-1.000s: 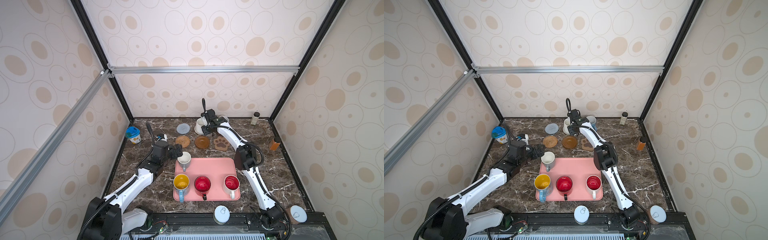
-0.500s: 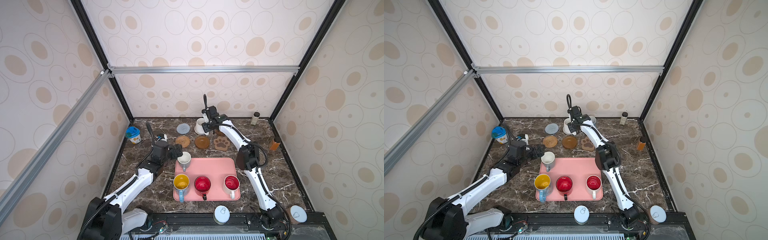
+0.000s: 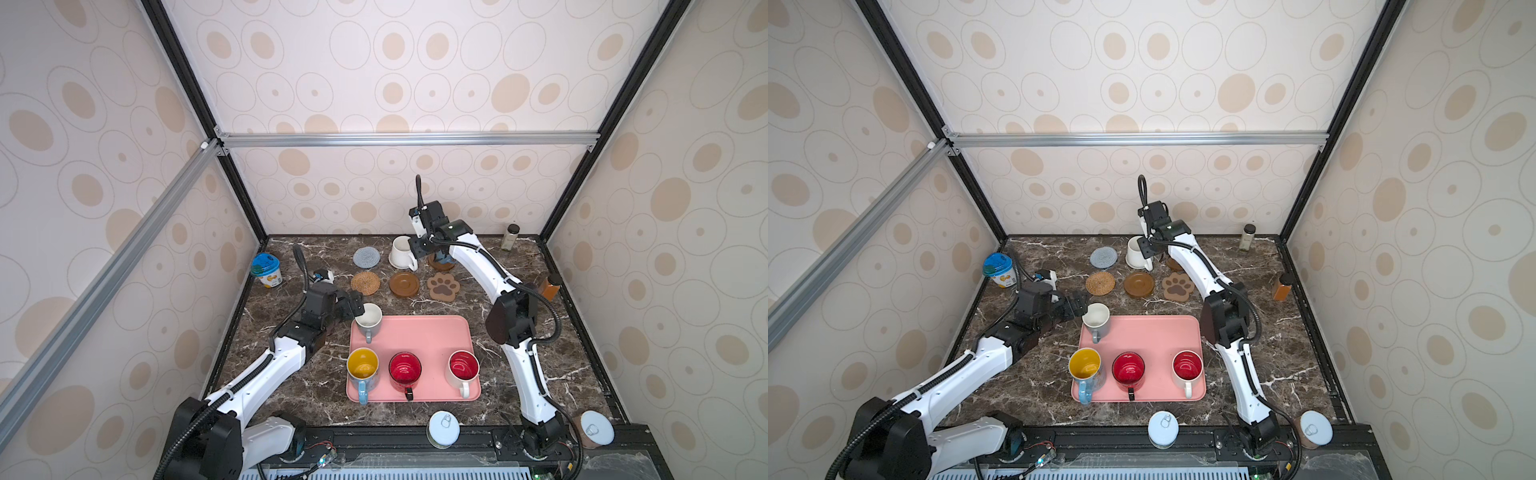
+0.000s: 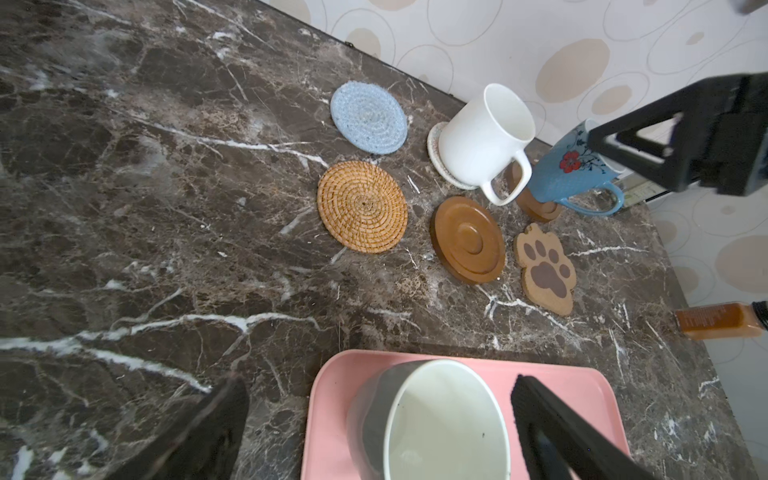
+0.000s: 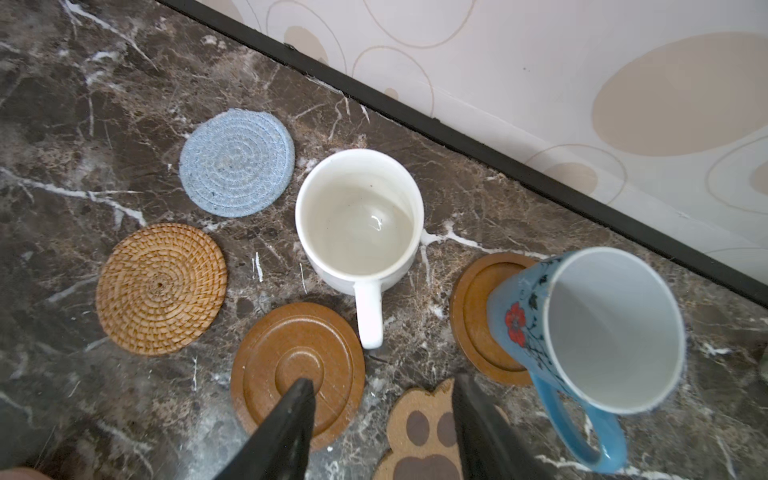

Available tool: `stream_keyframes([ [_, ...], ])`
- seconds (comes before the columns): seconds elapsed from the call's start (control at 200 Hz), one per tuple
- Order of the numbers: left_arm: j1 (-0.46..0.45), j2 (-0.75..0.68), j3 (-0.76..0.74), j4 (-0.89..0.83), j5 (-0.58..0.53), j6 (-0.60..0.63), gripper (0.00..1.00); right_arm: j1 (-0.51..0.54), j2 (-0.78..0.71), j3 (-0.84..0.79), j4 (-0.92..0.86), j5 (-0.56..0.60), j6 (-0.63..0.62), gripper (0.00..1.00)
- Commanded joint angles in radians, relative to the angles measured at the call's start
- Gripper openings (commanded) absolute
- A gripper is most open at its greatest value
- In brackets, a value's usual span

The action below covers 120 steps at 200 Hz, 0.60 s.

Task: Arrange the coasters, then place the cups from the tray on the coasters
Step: 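Lift right gripper off the white mug while left gripper rises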

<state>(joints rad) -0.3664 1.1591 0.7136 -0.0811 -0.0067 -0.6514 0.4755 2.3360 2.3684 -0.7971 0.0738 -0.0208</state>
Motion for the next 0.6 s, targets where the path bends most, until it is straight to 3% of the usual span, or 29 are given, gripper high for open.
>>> stream_keyframes([
  [0.0,0.005,-0.014,0.094,-0.119,-0.01,0.048,1.0,-0.005,-0.11,-0.089,0.006,0.005,-0.016,0.57],
  [0.595,-0.025,0.114,0.408,-0.588,0.079,0.171,0.99,-0.005,-0.466,-0.61,0.106,-0.059,0.067,0.56],
])
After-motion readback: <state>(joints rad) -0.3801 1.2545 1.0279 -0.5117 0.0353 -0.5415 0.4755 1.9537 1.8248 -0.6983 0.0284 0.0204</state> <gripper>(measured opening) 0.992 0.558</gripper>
